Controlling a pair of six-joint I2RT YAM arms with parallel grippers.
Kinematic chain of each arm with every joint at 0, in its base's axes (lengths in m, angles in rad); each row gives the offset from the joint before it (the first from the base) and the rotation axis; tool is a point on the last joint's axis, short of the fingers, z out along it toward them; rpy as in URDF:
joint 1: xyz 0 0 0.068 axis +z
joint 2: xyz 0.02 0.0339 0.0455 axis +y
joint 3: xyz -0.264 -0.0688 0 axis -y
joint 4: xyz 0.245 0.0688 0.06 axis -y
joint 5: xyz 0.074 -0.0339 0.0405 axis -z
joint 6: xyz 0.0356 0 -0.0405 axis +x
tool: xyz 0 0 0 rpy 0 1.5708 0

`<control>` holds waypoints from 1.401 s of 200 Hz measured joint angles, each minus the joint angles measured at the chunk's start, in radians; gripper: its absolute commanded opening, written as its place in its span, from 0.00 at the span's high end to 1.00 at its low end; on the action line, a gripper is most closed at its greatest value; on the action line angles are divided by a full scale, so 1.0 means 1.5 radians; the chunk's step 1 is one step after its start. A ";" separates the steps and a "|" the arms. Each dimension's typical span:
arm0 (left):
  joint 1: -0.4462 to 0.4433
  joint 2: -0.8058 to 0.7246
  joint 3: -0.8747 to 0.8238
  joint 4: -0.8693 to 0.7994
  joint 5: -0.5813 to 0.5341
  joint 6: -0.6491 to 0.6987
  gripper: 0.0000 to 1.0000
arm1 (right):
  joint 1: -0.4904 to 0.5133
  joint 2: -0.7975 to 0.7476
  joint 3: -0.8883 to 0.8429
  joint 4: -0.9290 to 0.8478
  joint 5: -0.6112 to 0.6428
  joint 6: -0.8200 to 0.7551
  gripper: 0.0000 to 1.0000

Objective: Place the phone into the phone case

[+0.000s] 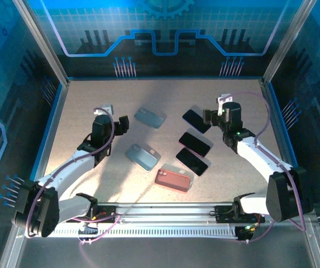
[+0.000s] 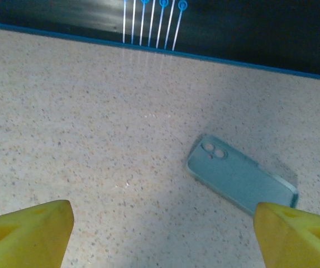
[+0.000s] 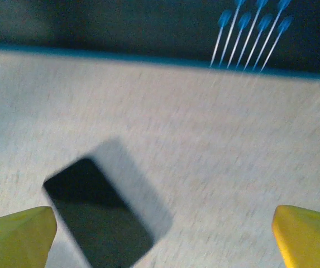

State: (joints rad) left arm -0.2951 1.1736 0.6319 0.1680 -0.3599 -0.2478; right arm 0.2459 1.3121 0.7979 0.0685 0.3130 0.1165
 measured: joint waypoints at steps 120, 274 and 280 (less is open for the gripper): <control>-0.030 -0.022 0.001 -0.065 0.074 -0.074 0.19 | 0.090 0.038 -0.037 -0.212 -0.060 0.170 0.05; -0.032 0.027 0.001 -0.065 0.101 -0.080 0.21 | 0.096 0.173 0.013 -0.189 -0.115 0.191 0.00; -0.032 0.027 0.001 -0.065 0.101 -0.080 0.21 | 0.100 0.174 0.016 -0.190 -0.115 0.188 0.00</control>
State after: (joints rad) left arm -0.3435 1.2140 0.6334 0.0700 -0.2077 -0.3679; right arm 0.3954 1.5726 0.8223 -0.2161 0.1406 0.3992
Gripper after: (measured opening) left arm 0.792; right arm 0.996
